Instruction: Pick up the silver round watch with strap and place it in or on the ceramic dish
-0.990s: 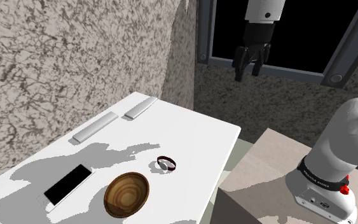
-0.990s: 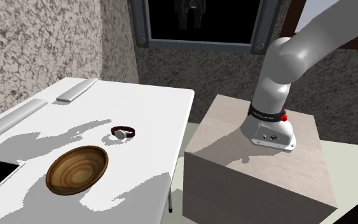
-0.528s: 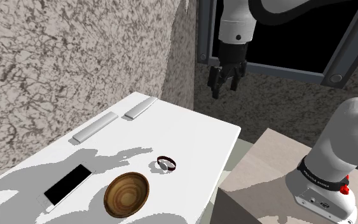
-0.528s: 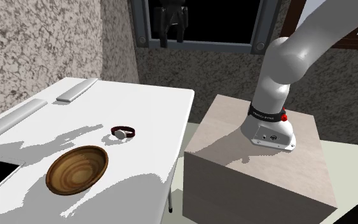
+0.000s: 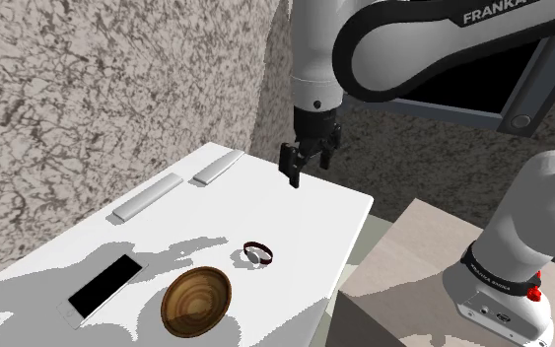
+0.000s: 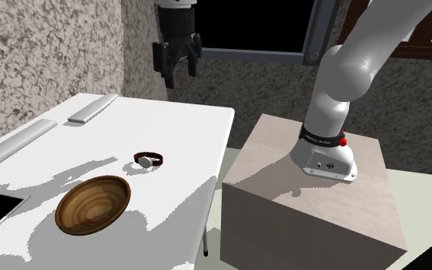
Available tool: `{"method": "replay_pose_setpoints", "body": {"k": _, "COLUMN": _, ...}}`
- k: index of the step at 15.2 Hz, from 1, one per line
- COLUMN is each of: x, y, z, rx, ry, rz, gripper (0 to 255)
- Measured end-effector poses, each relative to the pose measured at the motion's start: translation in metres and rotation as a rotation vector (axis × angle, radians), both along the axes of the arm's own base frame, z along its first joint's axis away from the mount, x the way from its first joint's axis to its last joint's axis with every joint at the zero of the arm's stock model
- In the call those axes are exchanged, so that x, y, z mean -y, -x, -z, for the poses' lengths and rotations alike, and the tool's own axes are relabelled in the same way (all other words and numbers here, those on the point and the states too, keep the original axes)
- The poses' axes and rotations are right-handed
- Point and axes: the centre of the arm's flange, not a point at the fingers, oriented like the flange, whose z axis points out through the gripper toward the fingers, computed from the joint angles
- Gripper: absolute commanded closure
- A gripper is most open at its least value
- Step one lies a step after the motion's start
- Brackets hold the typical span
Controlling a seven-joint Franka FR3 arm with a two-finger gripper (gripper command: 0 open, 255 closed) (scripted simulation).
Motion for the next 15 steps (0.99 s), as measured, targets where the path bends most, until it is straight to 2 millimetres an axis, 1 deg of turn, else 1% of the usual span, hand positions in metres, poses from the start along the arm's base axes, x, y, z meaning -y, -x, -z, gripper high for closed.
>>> {"method": "replay_pose_setpoints", "body": {"k": 4, "x": -0.048, "y": -0.009, "z": 0.025, "rx": 0.015, "ry": 0.027, "rz": -0.021, "gripper": 0}}
{"method": "replay_pose_setpoints", "body": {"k": 6, "x": -0.069, "y": -0.019, "z": 0.037, "rx": 0.022, "ry": 0.040, "rz": -0.032, "gripper": 0}}
{"method": "replay_pose_setpoints", "body": {"k": 8, "x": -0.094, "y": -0.025, "z": 0.056, "rx": 0.029, "ry": 0.053, "rz": -0.044, "gripper": 0}}
{"method": "replay_pose_setpoints", "body": {"k": 10, "x": -0.121, "y": -0.025, "z": 0.068, "rx": 0.036, "ry": 0.065, "rz": -0.056, "gripper": 0}}
{"method": "replay_pose_setpoints", "body": {"k": 12, "x": -0.143, "y": -0.030, "z": 0.078, "rx": 0.042, "ry": 0.079, "rz": -0.066, "gripper": 0}}
{"method": "replay_pose_setpoints", "body": {"k": 14, "x": -0.166, "y": -0.037, "z": 0.096, "rx": 0.050, "ry": 0.091, "rz": -0.077, "gripper": 0}}
{"method": "replay_pose_setpoints", "body": {"k": 15, "x": -0.173, "y": -0.040, "z": 0.101, "rx": 0.053, "ry": 0.096, "rz": -0.080, "gripper": 0}}
